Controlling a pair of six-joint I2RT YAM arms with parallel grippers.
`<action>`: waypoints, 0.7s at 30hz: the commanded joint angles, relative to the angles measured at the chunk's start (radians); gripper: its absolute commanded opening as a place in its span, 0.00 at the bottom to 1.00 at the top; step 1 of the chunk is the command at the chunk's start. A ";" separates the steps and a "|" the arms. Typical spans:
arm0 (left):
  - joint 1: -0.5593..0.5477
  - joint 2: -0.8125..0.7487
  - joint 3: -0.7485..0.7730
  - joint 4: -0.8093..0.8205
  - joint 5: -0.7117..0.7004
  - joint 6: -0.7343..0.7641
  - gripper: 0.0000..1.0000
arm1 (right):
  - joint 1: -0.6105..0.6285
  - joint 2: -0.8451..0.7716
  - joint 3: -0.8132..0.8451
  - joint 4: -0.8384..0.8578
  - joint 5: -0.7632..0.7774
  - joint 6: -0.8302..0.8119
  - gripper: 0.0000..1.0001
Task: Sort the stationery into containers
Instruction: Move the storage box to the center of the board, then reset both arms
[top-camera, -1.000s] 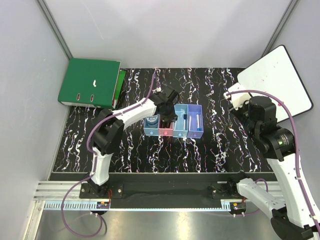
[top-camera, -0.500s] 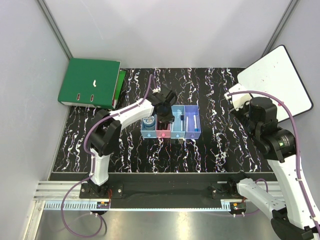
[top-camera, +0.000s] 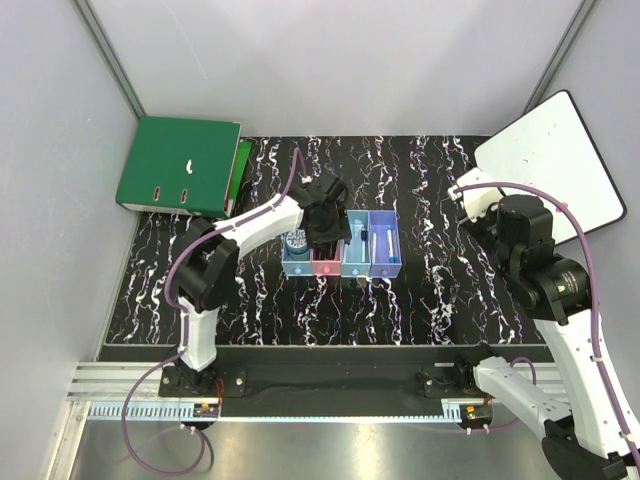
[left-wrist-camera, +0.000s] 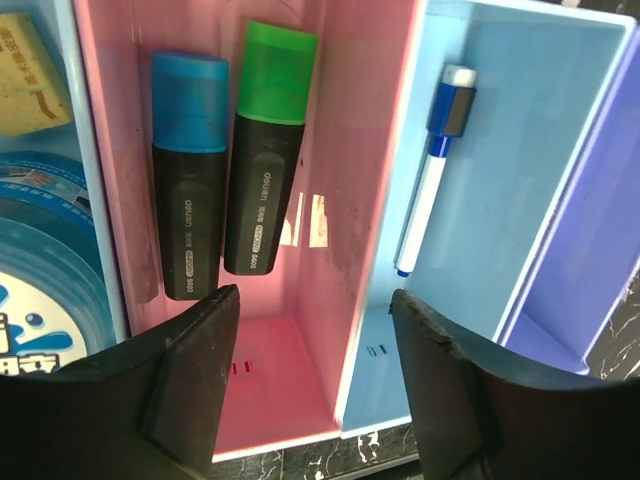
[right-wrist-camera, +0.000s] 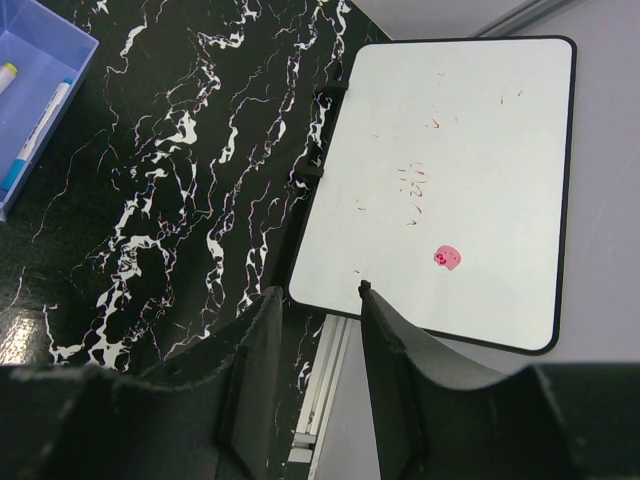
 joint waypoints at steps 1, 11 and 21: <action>0.003 -0.078 0.057 0.016 0.004 0.041 0.69 | -0.004 -0.011 0.001 0.029 -0.017 0.002 0.45; 0.043 -0.079 0.454 0.025 0.178 0.476 0.99 | -0.004 0.042 0.115 -0.176 -0.311 0.097 0.99; 0.152 -0.557 0.140 -0.065 -0.075 0.978 0.99 | -0.004 0.020 0.217 -0.201 -0.286 0.286 1.00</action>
